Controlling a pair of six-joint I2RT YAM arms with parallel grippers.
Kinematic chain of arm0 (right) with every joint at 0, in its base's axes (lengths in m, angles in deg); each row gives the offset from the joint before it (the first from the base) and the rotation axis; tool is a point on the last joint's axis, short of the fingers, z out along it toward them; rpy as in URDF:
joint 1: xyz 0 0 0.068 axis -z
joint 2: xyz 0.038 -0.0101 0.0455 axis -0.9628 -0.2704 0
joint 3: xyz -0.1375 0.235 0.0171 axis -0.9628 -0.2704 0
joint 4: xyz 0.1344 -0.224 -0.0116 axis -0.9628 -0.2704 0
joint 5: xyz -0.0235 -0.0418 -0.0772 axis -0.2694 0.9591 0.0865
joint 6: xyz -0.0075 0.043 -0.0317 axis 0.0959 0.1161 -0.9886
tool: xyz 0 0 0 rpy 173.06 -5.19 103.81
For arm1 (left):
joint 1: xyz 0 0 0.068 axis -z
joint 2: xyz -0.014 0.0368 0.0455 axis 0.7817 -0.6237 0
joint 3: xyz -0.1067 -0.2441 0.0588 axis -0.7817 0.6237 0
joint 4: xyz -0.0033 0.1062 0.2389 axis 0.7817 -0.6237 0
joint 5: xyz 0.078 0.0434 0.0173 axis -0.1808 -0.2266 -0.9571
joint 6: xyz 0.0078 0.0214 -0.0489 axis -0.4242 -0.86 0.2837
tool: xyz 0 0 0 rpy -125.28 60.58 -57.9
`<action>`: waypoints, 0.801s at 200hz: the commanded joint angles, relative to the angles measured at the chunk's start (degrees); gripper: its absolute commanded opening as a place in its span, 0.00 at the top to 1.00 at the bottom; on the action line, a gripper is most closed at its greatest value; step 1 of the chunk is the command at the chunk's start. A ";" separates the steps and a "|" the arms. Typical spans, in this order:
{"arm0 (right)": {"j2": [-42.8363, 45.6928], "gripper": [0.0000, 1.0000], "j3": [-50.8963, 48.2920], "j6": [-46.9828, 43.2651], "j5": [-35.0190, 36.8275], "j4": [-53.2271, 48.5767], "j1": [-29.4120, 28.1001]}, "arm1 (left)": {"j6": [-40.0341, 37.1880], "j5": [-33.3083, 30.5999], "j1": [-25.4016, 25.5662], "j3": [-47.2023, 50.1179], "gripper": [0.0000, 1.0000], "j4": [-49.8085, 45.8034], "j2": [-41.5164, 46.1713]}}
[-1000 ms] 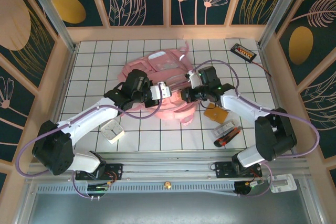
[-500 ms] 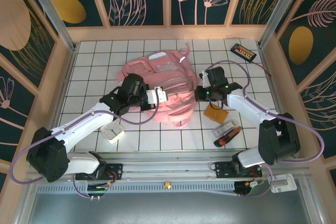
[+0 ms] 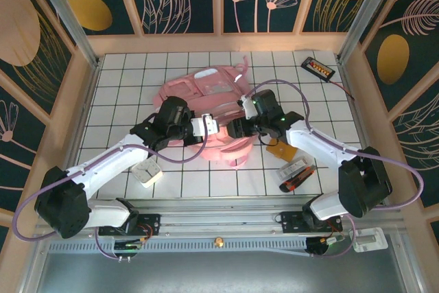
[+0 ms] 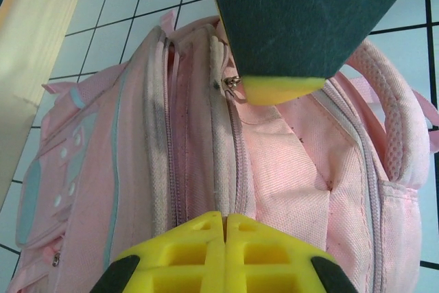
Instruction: Pack books, pencil case, and school supplies into a backpack
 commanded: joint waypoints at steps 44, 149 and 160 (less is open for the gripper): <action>2.16 0.45 -2.21 -4.57 13.90 5.78 -5.31 | 1.10 3.79 0.01 -2.94 1.00 3.41 2.38; 1.52 0.56 -7.30 -4.41 18.44 15.89 -7.50 | 2.40 4.58 0.01 -3.32 1.00 3.10 1.94; 1.02 0.56 -7.45 -4.29 18.55 16.25 -8.09 | 2.44 4.58 -0.04 -3.30 1.00 3.08 1.94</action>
